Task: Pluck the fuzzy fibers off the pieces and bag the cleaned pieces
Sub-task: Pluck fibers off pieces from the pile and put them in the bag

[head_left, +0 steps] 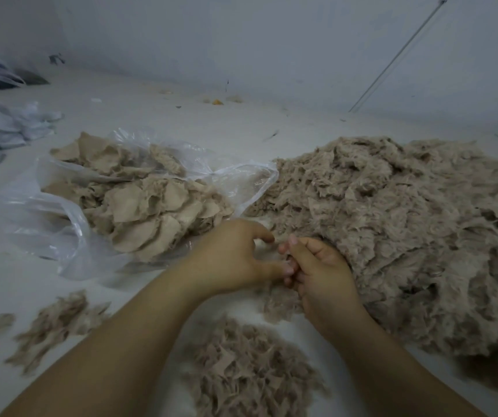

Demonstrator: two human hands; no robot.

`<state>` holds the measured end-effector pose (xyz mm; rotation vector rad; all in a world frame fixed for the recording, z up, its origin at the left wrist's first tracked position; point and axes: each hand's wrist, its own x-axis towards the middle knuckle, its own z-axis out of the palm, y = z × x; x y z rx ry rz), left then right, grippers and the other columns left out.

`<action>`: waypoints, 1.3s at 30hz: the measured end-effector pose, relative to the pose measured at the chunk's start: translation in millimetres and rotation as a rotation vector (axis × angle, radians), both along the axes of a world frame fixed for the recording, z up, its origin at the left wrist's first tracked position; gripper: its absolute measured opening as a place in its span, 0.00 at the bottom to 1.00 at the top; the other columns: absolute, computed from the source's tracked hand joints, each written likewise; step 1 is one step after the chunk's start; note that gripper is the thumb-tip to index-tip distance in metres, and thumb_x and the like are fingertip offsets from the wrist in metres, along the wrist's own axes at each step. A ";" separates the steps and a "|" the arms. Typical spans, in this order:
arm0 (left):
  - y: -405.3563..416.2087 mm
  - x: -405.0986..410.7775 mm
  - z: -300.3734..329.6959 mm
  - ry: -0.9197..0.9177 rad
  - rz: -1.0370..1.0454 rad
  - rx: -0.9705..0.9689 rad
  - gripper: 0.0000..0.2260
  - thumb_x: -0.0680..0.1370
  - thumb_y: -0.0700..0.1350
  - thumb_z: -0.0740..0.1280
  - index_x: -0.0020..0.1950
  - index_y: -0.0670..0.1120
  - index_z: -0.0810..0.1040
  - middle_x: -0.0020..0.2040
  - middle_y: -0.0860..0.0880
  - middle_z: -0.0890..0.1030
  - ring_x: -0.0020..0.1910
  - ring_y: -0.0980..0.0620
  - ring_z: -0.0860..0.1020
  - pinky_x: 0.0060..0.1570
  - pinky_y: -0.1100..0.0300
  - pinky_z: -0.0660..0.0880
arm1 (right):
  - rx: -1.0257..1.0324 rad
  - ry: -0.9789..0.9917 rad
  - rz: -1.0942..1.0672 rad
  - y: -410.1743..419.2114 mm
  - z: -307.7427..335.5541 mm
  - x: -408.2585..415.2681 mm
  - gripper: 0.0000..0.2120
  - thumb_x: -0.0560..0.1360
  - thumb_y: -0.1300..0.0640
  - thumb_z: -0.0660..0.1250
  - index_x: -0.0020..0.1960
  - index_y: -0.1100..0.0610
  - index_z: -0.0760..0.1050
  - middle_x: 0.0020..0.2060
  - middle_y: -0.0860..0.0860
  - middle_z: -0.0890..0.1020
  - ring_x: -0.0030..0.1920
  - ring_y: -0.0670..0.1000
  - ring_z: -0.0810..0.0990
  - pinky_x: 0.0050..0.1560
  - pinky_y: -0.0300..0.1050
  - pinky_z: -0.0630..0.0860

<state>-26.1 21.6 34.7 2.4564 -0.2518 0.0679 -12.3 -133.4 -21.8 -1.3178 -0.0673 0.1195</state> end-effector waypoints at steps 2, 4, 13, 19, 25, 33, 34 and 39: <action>-7.8 0.5 -5.3 0.059 -0.092 -0.092 0.14 0.70 0.55 0.77 0.47 0.47 0.84 0.21 0.59 0.71 0.22 0.60 0.67 0.27 0.63 0.61 | 0.020 0.011 0.002 0.9 1.2 -0.3 0.17 0.81 0.54 0.64 0.36 0.53 0.82 0.25 0.49 0.73 0.26 0.45 0.73 0.29 0.39 0.74; -7.8 1.7 -7.5 0.101 -0.115 -0.205 0.09 0.72 0.50 0.77 0.42 0.45 0.84 0.22 0.55 0.70 0.22 0.58 0.65 0.28 0.63 0.63 | 0.057 0.020 -0.001 0.9 2.8 -1.2 0.17 0.81 0.54 0.64 0.35 0.54 0.82 0.25 0.50 0.74 0.27 0.46 0.75 0.29 0.39 0.75; 3.3 9.3 -10.0 -0.173 0.041 -0.562 0.14 0.75 0.30 0.66 0.41 0.48 0.81 0.32 0.49 0.78 0.29 0.44 0.74 0.32 0.51 0.74 | 0.097 0.043 -0.032 -1.3 4.4 -2.8 0.18 0.83 0.51 0.61 0.37 0.54 0.78 0.26 0.49 0.70 0.27 0.45 0.70 0.29 0.40 0.72; 0.1 5.3 -11.2 -0.059 0.011 -0.791 0.18 0.70 0.29 0.60 0.38 0.49 0.83 0.22 0.51 0.71 0.19 0.54 0.66 0.22 0.66 0.65 | 0.104 0.056 0.006 -1.3 5.1 -0.5 0.16 0.76 0.44 0.67 0.39 0.55 0.81 0.27 0.50 0.70 0.27 0.46 0.69 0.29 0.41 0.71; -1.8 4.1 -9.4 0.098 -0.087 -0.986 0.07 0.73 0.44 0.70 0.38 0.40 0.79 0.34 0.38 0.78 0.21 0.49 0.66 0.23 0.63 0.62 | 0.040 0.033 0.048 -3.6 3.3 0.8 0.17 0.77 0.48 0.69 0.36 0.58 0.74 0.26 0.49 0.67 0.28 0.47 0.66 0.29 0.40 0.71; -4.6 5.8 -14.4 0.188 0.031 -0.805 0.10 0.74 0.36 0.73 0.47 0.41 0.73 0.29 0.46 0.75 0.22 0.51 0.69 0.23 0.61 0.64 | 0.076 0.022 0.038 -5.4 -0.1 -0.2 0.16 0.78 0.59 0.66 0.31 0.53 0.72 0.25 0.48 0.67 0.28 0.46 0.66 0.30 0.39 0.71; -3.0 5.7 -11.9 0.220 0.003 -0.857 0.09 0.74 0.37 0.73 0.48 0.40 0.74 0.31 0.43 0.76 0.22 0.50 0.70 0.23 0.61 0.63 | 0.071 0.013 0.040 -5.0 -0.2 0.0 0.15 0.76 0.58 0.67 0.31 0.52 0.72 0.26 0.48 0.66 0.28 0.46 0.66 0.30 0.39 0.71; -5.8 5.4 -13.2 0.292 -0.010 -0.867 0.12 0.73 0.41 0.73 0.49 0.35 0.75 0.33 0.38 0.74 0.21 0.48 0.69 0.21 0.63 0.62 | -0.005 -0.020 0.045 -4.4 -0.4 0.7 0.11 0.67 0.53 0.70 0.29 0.51 0.71 0.25 0.49 0.67 0.27 0.46 0.66 0.29 0.40 0.69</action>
